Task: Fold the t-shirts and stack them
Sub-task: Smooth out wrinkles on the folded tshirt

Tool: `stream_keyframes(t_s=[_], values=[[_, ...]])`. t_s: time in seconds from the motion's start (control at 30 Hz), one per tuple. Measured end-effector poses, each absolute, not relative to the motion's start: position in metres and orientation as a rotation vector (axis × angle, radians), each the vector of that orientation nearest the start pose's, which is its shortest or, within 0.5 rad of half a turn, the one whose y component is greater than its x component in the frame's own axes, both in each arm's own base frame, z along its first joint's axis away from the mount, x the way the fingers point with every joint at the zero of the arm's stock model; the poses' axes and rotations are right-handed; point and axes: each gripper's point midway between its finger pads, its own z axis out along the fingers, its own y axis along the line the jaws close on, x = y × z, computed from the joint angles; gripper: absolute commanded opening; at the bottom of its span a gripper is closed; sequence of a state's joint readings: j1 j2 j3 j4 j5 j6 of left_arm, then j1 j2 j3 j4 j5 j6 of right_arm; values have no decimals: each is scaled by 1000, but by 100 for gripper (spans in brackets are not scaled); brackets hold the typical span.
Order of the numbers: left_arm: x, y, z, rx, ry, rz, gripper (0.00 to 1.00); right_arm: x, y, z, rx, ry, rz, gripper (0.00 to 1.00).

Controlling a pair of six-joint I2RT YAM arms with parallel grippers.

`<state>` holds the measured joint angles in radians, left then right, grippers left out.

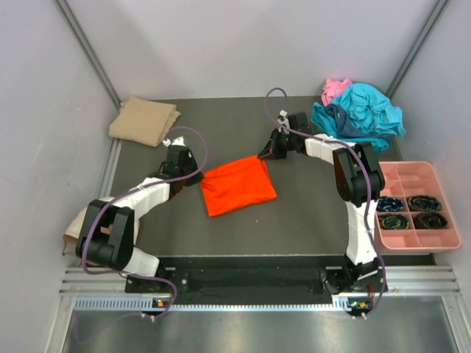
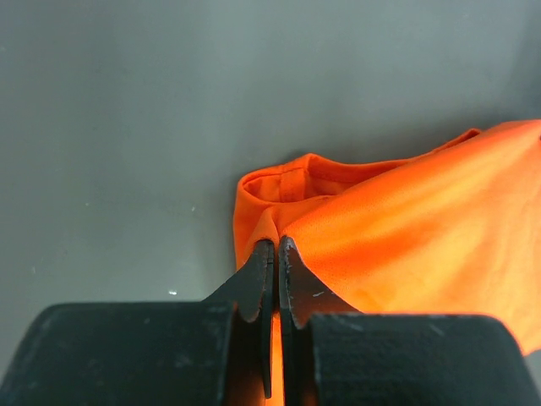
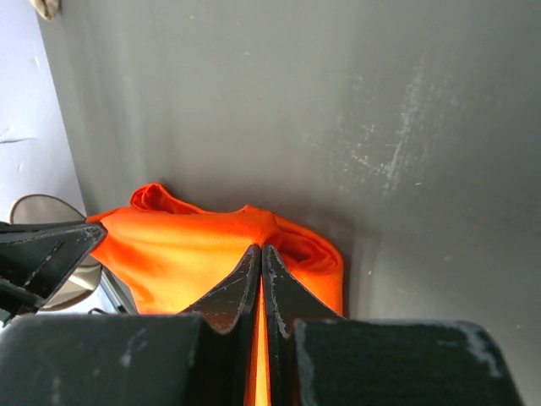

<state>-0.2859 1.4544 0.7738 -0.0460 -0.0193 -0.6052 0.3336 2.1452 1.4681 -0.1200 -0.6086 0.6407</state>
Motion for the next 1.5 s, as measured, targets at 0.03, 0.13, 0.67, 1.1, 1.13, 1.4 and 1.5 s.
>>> stream_keyframes(t_s=[0.03, 0.13, 0.67, 1.1, 1.13, 1.4, 1.5], values=[[361, -127, 74, -382, 2311, -429, 0, 443, 281, 57, 68, 2509, 1163, 0], [361, -126, 65, -386, 2329, -422, 0, 444, 282, 52, 70, 2518, 1166, 0], [381, -134, 60, -371, 2334, -464, 0, 446, 281, 40, 84, 2541, 1144, 0], [391, -139, 63, -343, 2330, -481, 0, 451, 275, 50, 85, 2520, 1078, 0], [391, -139, 62, -344, 2333, -479, 0, 452, 274, 52, 85, 2515, 1073, 0], [393, -137, 52, -355, 2350, -470, 4, 455, 271, 58, 83, 2497, 1045, 0], [394, -136, 49, -359, 2352, -467, 10, 455, 271, 58, 84, 2498, 1043, 0]])
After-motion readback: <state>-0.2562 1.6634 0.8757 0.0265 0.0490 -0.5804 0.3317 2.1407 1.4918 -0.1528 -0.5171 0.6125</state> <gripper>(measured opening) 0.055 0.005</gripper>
